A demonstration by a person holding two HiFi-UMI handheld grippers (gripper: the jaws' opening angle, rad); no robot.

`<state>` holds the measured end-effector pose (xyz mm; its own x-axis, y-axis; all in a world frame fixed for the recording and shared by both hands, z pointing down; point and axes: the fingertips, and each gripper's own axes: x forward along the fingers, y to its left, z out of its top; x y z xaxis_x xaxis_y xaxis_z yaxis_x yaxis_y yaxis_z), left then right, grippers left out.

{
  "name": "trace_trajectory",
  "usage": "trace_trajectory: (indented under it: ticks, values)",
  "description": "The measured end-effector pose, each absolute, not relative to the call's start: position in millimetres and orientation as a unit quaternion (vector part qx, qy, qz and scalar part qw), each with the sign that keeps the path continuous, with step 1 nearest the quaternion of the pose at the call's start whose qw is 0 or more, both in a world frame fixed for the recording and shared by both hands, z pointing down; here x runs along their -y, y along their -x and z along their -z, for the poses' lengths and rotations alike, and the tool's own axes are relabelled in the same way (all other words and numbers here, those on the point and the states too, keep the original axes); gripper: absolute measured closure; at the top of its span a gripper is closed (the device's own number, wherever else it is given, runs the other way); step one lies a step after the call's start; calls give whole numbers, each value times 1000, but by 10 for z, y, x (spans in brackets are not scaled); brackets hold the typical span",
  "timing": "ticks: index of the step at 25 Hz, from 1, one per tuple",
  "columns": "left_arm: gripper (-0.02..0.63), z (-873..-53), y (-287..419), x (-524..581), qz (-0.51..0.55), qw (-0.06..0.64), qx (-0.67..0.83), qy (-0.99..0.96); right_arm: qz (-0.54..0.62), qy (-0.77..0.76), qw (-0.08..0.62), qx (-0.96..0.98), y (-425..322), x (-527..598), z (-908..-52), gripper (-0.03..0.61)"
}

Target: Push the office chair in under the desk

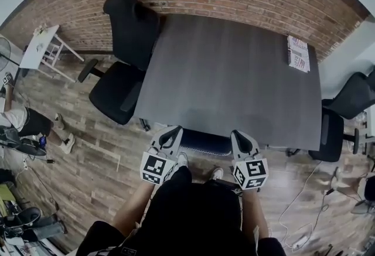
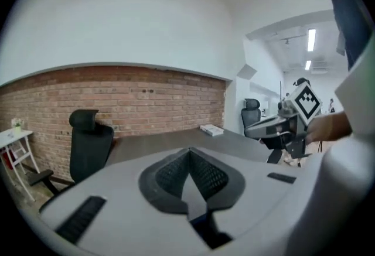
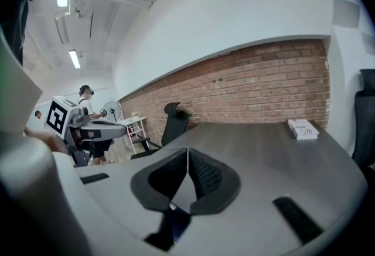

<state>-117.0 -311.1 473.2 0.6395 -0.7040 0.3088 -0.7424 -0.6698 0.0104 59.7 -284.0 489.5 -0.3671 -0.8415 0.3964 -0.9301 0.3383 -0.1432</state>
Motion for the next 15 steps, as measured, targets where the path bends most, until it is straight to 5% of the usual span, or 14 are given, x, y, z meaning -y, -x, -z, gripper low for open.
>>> trace_trajectory:
  ticks: [8, 15]
  values:
    - [606, -3892, 867, 2839, -39, 14, 402, -915, -126, -575, 76, 805, -512, 2591, -4429, 568]
    - [606, -4002, 809, 2622, -37, 19, 415, -909, -121, -579, 52, 805, -408, 2390, -4385, 571]
